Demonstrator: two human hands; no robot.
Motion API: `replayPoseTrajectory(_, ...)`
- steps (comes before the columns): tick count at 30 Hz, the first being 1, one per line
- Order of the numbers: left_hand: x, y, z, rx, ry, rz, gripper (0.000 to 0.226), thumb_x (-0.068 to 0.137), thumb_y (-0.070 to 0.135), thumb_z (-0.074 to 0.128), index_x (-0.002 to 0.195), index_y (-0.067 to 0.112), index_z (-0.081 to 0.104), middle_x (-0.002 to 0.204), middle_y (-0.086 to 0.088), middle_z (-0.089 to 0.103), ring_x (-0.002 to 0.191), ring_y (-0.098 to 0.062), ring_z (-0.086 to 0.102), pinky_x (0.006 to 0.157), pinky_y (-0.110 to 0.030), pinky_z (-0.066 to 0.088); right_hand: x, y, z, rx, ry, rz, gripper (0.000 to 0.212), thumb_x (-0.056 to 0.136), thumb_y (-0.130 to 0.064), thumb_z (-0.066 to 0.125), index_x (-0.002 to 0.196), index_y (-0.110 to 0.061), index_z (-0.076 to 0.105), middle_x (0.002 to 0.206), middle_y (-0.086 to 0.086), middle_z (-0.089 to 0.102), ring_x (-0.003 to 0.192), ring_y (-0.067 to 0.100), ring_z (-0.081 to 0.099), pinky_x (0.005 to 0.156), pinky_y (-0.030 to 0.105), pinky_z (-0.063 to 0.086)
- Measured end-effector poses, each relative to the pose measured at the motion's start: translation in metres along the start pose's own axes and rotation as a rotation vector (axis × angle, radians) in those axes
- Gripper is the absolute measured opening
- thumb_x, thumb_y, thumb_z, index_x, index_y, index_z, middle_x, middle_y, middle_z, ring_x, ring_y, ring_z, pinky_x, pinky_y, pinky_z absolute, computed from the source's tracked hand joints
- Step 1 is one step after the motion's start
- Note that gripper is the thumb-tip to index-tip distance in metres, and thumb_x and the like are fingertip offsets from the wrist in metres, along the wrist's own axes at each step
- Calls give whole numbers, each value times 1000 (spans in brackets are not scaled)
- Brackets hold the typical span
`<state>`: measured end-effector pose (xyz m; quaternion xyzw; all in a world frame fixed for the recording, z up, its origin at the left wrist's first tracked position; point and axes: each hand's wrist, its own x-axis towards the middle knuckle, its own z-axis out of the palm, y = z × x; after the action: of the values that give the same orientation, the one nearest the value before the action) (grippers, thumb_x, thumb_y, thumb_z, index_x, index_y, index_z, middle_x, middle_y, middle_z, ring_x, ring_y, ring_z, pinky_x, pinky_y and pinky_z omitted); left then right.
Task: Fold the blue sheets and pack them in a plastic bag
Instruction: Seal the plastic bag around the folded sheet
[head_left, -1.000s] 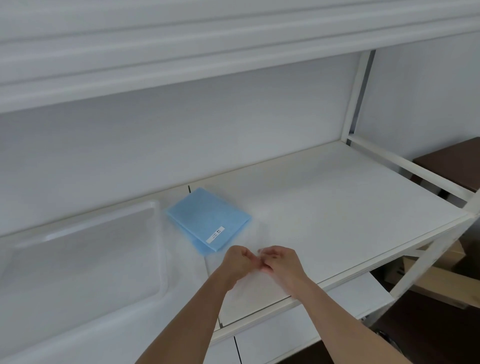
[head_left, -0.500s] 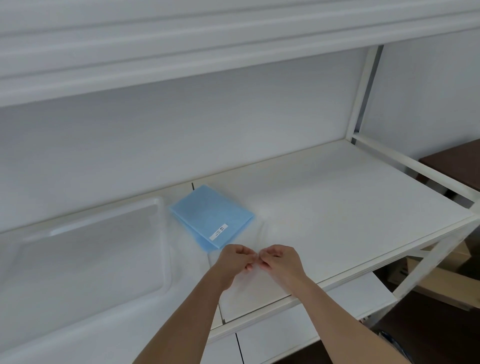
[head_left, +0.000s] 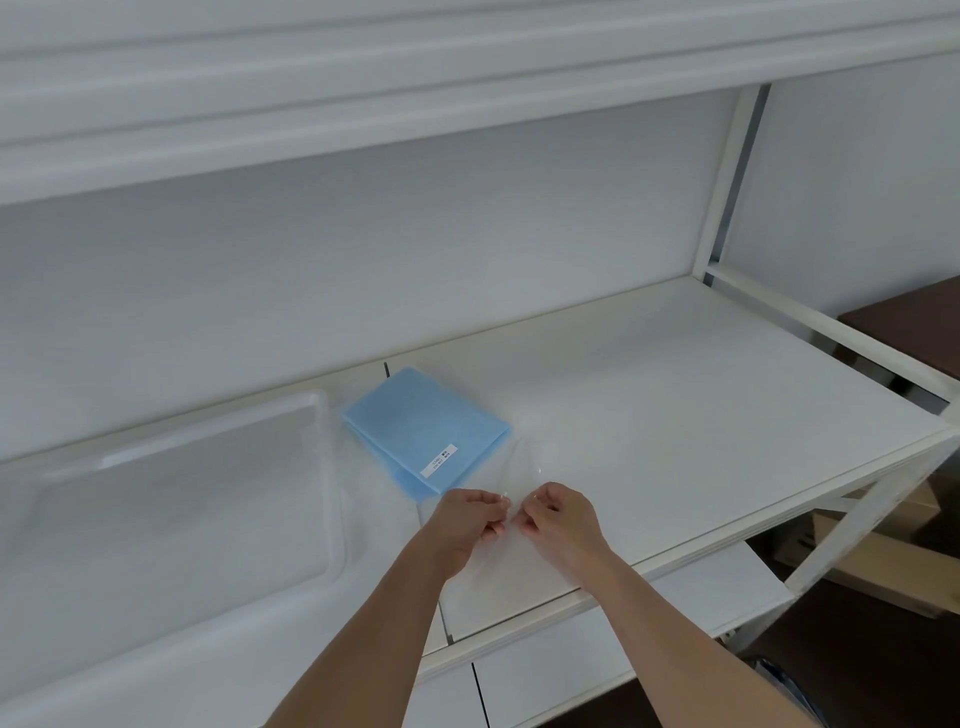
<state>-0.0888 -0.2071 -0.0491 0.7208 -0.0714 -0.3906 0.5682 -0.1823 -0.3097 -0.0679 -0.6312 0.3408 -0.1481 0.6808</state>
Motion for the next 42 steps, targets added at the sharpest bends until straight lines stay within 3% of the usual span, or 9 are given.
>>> replayPoseTrajectory(7,-2,2,1,-135,46,-57,6,89,-2,59,85,-1,63,69,-9,56,59,-15,50,56,-21,45,-3,-1,0,23,-8,-13,13,89,1,50,77,0,55,69,15,64,64,13,66,56,16,49)
replayPoseTrajectory(11,-6,6,7,-173,8,-46,11,90,-2,58,97,-7,64,73,-11,60,61,-15,54,55,-19,49,-4,-2,-3,-31,-75,-12,20,89,-22,64,76,-6,63,72,10,70,68,13,66,72,28,57)
replayPoseTrajectory(14,-8,14,15,-248,26,-22,6,89,-3,58,90,-4,64,73,-13,62,64,-18,56,64,-24,51,-6,-4,-4,-77,-102,8,27,84,-32,69,67,-13,62,62,-1,66,57,5,58,59,16,48)
replayPoseTrajectory(19,-6,15,20,-190,76,18,4,85,-1,64,88,2,64,75,-12,61,62,-16,55,59,-20,48,-10,-3,-7,-63,-103,-20,27,87,-23,66,63,-11,62,59,-3,63,55,6,56,54,13,43)
replayPoseTrajectory(21,-7,9,20,-38,53,25,13,81,2,69,94,2,66,74,-8,61,61,-13,53,53,-16,45,-11,0,-9,-65,-96,-32,25,87,-18,65,64,-8,68,64,3,68,63,14,63,64,23,53)
replayPoseTrajectory(24,-8,0,15,84,-10,41,25,79,13,75,100,2,66,84,-6,64,74,-11,57,63,-16,44,-8,5,-11,-36,-100,-25,17,88,-13,65,77,-3,73,77,13,73,81,27,71,82,37,58)
replayPoseTrajectory(28,-9,-3,8,120,-67,49,21,79,13,75,94,3,65,81,-5,63,75,-10,58,67,-16,43,-7,5,-11,47,-115,-2,12,88,-2,62,82,2,72,83,18,73,87,30,71,83,35,58)
replayPoseTrajectory(34,-7,-4,7,118,-93,51,4,86,4,65,89,3,63,77,-7,59,72,-13,53,65,-16,43,-5,7,-11,36,-132,1,17,91,-6,60,82,-1,74,83,18,73,87,30,71,86,37,57)
replayPoseTrajectory(42,-7,-5,4,98,-78,52,10,84,-5,61,81,5,60,70,-6,57,65,-12,52,55,-13,43,-7,6,-10,8,-124,2,14,89,-4,62,83,1,73,81,15,74,85,27,72,86,36,57)
